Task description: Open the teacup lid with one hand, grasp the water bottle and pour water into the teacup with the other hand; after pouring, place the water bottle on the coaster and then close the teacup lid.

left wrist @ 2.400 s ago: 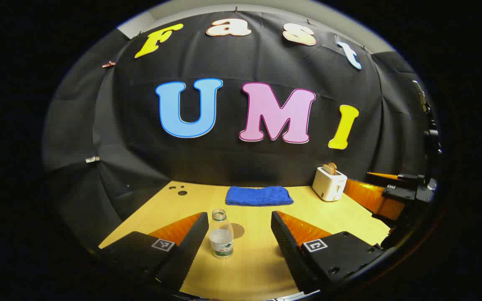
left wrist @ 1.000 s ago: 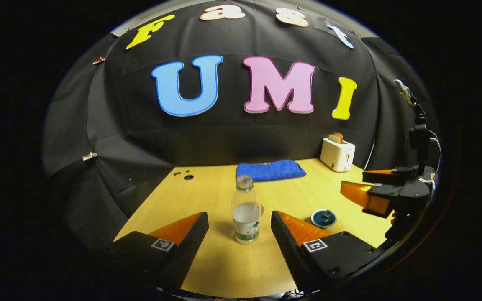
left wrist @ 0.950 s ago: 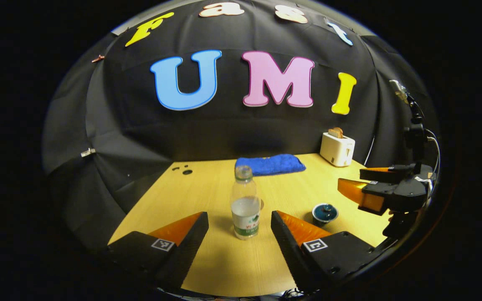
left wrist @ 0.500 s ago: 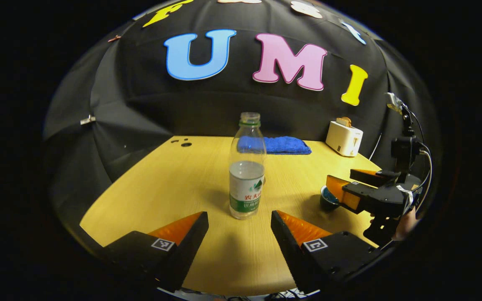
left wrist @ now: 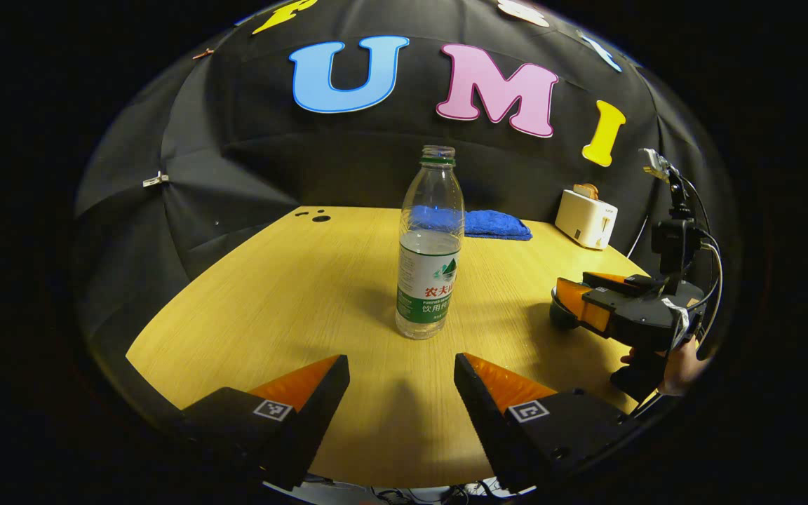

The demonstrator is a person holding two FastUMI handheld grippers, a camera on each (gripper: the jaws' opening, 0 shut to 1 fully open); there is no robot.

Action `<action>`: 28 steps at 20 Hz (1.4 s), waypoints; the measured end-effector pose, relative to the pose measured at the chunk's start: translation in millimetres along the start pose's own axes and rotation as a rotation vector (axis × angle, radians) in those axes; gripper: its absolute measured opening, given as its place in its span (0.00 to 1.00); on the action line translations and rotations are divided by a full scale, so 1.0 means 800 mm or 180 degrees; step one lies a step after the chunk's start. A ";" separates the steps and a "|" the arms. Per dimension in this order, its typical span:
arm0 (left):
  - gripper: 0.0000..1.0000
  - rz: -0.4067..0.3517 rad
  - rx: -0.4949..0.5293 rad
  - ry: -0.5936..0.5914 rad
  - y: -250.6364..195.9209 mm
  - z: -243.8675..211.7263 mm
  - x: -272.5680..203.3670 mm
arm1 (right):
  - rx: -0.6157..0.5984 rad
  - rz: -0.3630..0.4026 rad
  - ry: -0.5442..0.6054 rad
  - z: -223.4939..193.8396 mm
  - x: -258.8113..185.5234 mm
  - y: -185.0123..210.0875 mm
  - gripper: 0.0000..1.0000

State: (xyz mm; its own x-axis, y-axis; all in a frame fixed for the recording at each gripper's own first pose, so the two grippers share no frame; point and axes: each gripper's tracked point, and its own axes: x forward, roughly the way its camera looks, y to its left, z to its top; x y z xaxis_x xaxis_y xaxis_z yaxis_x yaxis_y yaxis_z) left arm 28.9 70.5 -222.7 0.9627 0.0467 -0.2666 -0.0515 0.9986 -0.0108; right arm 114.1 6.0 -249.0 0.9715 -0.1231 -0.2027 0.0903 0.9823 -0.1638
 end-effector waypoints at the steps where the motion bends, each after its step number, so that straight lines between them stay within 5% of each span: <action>1: 0.95 -0.0001 -0.0006 -0.0005 0.001 0.000 0.000 | 0.0008 -0.0011 -0.0006 0.001 0.000 0.001 0.65; 7: 0.96 -0.0017 0.0041 -0.0023 0.001 0.002 -0.003 | 0.0037 0.0027 0.0075 0.005 0.001 0.003 0.61; 14: 0.96 0.0024 -0.0015 -0.0026 0.012 0.002 0.001 | -0.0046 0.0041 0.0080 0.006 0.000 0.006 0.28; 15: 0.96 0.0023 -0.0011 -0.0032 0.013 0.002 0.002 | -0.0005 0.0056 0.0094 0.006 0.002 0.006 0.33; 17: 0.96 0.0001 0.0031 -0.0063 0.014 0.005 0.004 | 0.0050 0.0098 0.0128 0.008 0.001 0.007 0.25; 18: 0.95 -0.0018 0.0082 -0.0102 0.013 0.009 0.005 | 0.0059 0.0105 0.0141 0.008 0.000 0.007 0.35; 19: 0.96 -0.0052 0.0152 -0.0133 0.012 0.012 0.008 | 0.0059 0.0129 0.0159 0.007 0.002 0.008 0.27; 28: 0.96 -0.0353 0.0372 -0.0339 -0.017 0.047 0.070 | 0.0169 0.0050 0.0009 0.056 -0.014 -0.015 0.27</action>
State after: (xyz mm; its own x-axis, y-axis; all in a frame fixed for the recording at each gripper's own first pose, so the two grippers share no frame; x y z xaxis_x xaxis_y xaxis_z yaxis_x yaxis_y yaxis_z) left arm 93.1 60.8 -201.6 0.9837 -0.0677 -0.1665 0.0818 0.9935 0.0791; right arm 111.8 2.0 -201.6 0.9722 -0.1079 -0.2078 0.0866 0.9902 -0.1093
